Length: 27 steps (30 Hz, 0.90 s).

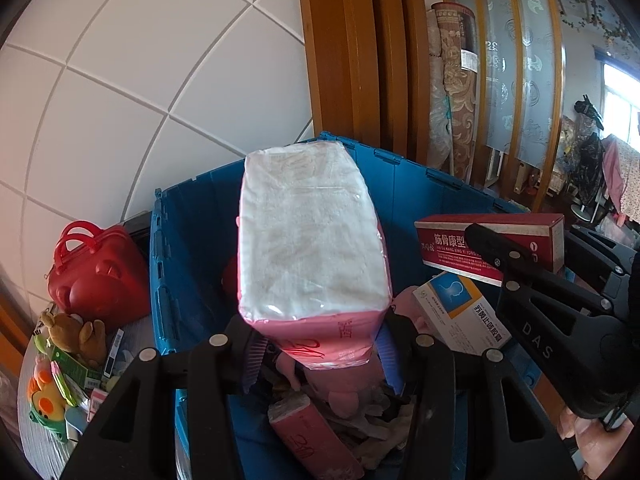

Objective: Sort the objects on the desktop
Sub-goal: 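Carry the white tissue pack and red box into the blue crate and release both, then return both tools to the items on the bed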

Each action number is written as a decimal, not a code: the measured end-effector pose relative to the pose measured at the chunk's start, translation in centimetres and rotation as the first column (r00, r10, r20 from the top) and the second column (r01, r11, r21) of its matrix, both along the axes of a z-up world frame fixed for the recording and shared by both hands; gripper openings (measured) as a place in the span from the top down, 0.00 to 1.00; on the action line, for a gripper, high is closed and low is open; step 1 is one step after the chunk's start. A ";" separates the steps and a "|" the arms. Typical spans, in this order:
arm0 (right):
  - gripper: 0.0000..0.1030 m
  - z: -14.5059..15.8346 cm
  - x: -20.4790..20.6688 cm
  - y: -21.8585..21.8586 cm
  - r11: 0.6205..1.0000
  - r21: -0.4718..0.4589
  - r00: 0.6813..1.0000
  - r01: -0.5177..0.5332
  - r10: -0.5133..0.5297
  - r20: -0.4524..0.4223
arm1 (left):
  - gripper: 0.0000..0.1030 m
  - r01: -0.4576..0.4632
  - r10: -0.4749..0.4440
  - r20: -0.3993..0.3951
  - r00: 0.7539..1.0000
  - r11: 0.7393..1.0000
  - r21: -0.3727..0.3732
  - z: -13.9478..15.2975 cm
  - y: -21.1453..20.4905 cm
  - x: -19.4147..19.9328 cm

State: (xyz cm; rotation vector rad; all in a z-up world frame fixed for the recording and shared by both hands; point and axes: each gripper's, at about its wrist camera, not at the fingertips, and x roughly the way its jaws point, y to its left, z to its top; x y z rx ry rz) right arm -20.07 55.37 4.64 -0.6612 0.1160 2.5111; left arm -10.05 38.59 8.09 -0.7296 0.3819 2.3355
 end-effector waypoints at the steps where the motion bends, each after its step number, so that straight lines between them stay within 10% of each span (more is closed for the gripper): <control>1: 0.76 -0.2 -0.2 0.1 1.000 -0.003 1.000 -0.003 0.003 0.007 | 0.53 -0.004 0.004 0.007 1.000 1.000 0.000 -0.1 0.0 -0.2; 5: 0.73 -0.7 -0.7 0.3 1.000 0.004 0.999 -0.015 0.015 0.032 | 0.47 -0.031 0.031 0.016 0.999 0.999 -0.013 -0.3 0.1 -0.7; 7: 0.57 -0.8 -0.9 0.3 1.000 0.012 0.999 -0.018 0.018 0.038 | 0.30 -0.052 0.052 -0.009 0.999 0.999 -0.016 -0.2 0.0 -0.5; 14: 0.01 -0.4 -0.1 0.8 0.999 0.044 0.999 0.028 -0.029 0.019 | 0.21 -0.075 0.076 -0.017 0.997 0.996 0.043 0.6 -1.9 -0.6; 27: 0.00 2.4 0.9 -5.2 0.999 0.023 0.998 -0.028 0.029 -0.055 | 0.20 -0.178 0.194 -0.092 0.977 0.970 0.164 1.3 -11.9 -0.4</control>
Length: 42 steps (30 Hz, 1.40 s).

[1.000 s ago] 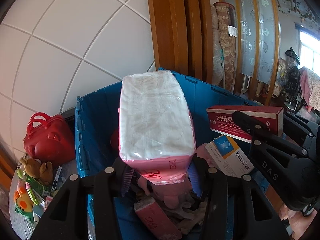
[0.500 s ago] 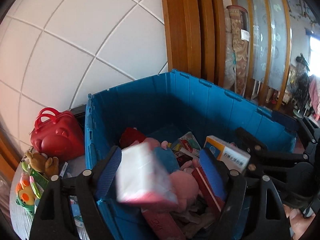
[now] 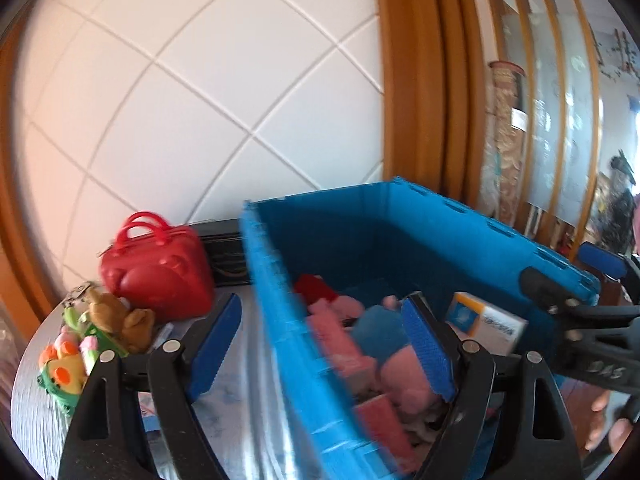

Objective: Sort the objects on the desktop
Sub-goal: 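Return both tools to the items on the bed, then grasp the black lint roller with the left tool while the right tool grasps the blue hanger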

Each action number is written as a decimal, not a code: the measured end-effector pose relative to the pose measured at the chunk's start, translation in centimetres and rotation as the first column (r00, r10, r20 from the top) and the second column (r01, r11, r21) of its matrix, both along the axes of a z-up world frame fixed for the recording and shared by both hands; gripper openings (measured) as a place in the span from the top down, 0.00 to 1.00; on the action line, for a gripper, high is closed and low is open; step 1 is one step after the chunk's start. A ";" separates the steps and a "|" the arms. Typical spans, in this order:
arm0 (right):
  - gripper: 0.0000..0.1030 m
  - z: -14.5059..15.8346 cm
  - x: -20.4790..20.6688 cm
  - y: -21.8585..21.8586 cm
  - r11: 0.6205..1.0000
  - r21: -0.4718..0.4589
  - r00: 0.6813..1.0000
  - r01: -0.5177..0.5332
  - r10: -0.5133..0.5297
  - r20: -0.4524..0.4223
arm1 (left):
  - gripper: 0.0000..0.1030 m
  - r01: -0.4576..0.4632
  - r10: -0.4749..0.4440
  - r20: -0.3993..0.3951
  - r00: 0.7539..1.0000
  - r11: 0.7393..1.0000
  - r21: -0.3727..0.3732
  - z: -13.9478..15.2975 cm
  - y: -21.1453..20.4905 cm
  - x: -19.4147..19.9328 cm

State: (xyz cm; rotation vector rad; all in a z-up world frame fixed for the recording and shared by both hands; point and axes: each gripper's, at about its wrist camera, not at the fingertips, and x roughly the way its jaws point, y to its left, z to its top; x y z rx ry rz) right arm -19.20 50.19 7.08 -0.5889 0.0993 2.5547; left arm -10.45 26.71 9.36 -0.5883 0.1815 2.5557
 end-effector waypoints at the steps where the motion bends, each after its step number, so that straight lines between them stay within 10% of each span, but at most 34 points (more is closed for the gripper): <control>1: 0.00 0.2 -0.2 -0.7 1.000 -0.009 1.000 -0.020 0.020 -0.008 | 0.20 -0.006 0.006 0.007 1.000 1.000 0.004 -0.2 -1.1 -0.3; 14: 0.00 0.0 -8.5 -16.0 0.951 -0.050 0.953 -0.304 0.304 -0.019 | 0.20 -0.320 0.326 0.097 0.940 0.944 -0.075 -7.1 -21.5 -7.8; 25: 0.00 -11.9 -20.7 -26.8 0.917 -0.233 0.896 -0.323 0.375 0.238 | 0.20 -0.419 0.455 0.240 0.858 0.888 -0.189 -19.0 -38.8 -14.5; 39: 0.02 -24.6 -27.2 -36.3 0.844 -0.486 0.787 -0.227 0.453 0.420 | 0.35 -0.264 0.336 0.409 0.848 0.938 -0.222 -29.2 -42.6 -20.4; 42: 0.18 -26.0 -28.4 -37.7 0.834 -0.500 0.760 -0.232 0.476 0.443 | 0.42 -0.222 0.299 0.445 0.844 0.950 -0.218 -30.3 -42.0 -21.3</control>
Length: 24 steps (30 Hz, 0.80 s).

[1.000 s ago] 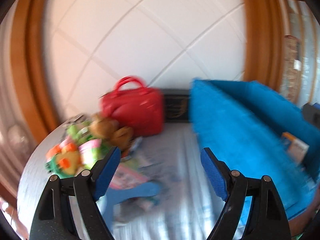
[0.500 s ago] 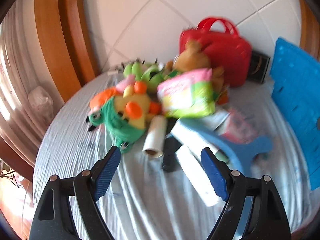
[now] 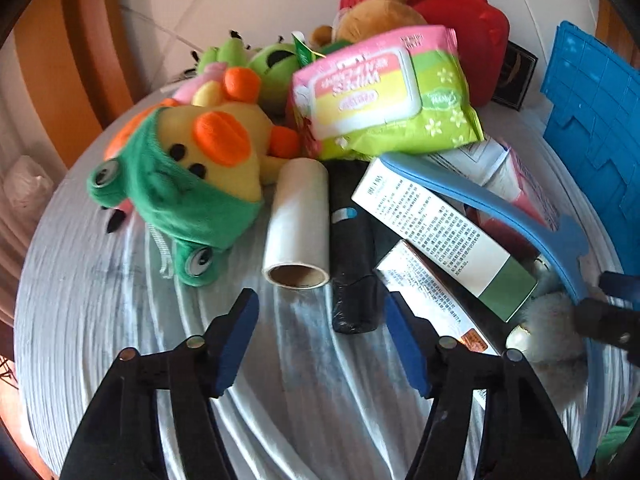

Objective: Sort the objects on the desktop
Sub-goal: 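Grasp the black lint roller with the left tool while the right tool grasps the blue hanger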

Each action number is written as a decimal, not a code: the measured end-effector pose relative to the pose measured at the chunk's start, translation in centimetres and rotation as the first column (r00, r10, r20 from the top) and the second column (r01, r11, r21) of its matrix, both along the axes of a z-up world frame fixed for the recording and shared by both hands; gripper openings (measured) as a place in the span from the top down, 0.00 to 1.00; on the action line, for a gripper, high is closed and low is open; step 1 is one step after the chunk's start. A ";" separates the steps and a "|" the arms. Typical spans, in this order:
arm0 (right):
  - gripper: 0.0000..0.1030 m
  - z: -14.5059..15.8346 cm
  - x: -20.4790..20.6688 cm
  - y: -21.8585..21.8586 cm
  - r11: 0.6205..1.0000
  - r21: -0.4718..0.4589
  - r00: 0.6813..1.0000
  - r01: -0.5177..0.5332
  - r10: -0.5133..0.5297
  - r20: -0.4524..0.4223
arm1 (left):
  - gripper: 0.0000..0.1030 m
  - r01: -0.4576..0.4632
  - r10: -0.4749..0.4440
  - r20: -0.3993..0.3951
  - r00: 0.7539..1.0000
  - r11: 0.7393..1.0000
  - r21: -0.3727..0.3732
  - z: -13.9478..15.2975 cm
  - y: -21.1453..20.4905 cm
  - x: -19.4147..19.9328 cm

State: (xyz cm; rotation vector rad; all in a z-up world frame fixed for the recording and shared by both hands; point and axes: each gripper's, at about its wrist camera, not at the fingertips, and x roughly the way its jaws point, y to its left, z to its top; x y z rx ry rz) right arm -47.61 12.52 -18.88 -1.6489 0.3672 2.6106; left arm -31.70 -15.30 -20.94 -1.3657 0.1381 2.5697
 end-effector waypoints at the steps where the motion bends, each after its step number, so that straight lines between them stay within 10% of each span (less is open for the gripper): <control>1: 0.33 -0.4 -0.3 -0.2 1.000 0.001 1.000 -0.005 0.005 0.008 | 0.46 0.012 -0.012 0.014 1.000 1.000 -0.003 -0.4 0.3 -0.3; 3: 0.52 -1.4 -0.8 0.0 1.000 -0.004 0.999 0.009 -0.009 0.035 | 0.55 0.040 -0.040 0.044 0.998 0.999 -0.011 -1.2 1.0 -0.9; 8: 0.61 -1.6 -0.7 2.9 0.996 0.008 0.996 0.088 -0.088 0.028 | 0.57 0.043 -0.040 0.102 0.994 0.999 -0.029 -3.2 2.2 -2.5; 24: 0.64 -1.4 0.5 4.1 0.999 0.045 1.000 -0.012 0.013 -0.006 | 0.72 -0.028 0.028 0.163 0.986 1.000 -0.004 -3.6 -0.2 5.8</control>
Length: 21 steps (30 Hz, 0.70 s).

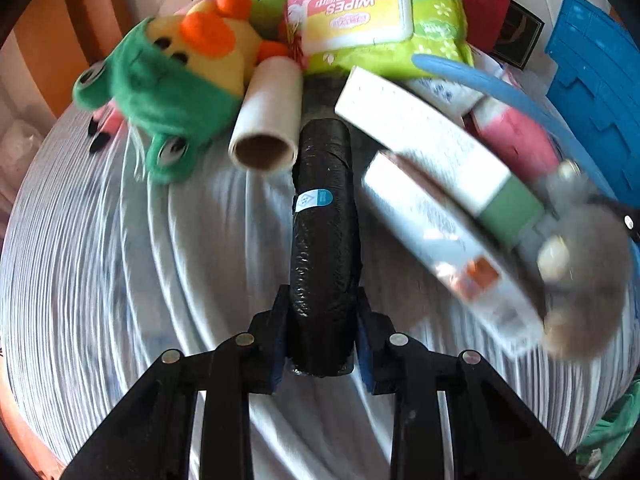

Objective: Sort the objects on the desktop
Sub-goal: 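Grasp the black lint roller with the left tool while the right tool grasps the blue hanger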

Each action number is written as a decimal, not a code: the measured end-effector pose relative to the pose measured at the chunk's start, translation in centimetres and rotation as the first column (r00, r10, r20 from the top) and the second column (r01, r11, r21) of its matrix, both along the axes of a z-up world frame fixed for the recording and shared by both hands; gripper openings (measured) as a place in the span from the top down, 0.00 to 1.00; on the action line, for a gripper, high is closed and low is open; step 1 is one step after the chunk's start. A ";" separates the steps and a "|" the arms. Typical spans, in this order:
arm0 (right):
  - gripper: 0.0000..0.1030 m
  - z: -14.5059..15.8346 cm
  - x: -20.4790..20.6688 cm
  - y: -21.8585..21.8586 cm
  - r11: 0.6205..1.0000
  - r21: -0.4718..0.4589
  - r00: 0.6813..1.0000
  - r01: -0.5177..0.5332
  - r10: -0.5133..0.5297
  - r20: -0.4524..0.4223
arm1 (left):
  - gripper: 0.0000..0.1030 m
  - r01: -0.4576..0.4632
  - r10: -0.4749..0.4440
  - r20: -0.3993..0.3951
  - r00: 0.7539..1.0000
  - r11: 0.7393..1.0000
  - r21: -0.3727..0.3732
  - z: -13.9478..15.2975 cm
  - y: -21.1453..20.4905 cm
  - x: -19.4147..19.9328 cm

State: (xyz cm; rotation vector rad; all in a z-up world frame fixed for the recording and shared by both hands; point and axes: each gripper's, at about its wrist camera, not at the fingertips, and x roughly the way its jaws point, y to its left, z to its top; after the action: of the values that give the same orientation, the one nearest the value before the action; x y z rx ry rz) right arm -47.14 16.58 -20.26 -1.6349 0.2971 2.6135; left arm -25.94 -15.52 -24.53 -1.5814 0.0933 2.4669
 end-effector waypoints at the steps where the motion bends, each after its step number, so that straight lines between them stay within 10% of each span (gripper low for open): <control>1: 0.64 -0.2 -0.1 0.0 1.000 0.003 1.000 -0.010 0.010 0.006 | 0.72 -0.005 0.005 0.006 1.000 1.000 0.008 0.0 -0.3 0.6; 12: 0.59 -1.3 -0.5 0.1 0.999 -0.006 0.999 -0.050 0.050 0.009 | 0.52 -0.050 0.051 0.007 0.999 0.997 -0.064 -0.7 1.4 -2.7; 15: 0.61 -1.2 -0.5 0.0 0.999 0.011 0.999 -0.053 0.053 0.000 | 0.70 -0.067 0.066 -0.013 0.998 0.995 -0.068 -0.5 1.5 -2.6; 21: 0.64 1.9 1.5 -0.5 0.996 0.060 0.993 -0.070 0.076 -0.091 | 0.71 -0.094 0.088 -0.111 0.990 0.994 -0.052 3.7 0.9 0.8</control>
State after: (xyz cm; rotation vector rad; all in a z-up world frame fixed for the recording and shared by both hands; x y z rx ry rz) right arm -45.63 16.06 -18.35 -1.5383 0.1683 2.7298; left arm -25.16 -14.67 -20.79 -1.5046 0.1115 2.6430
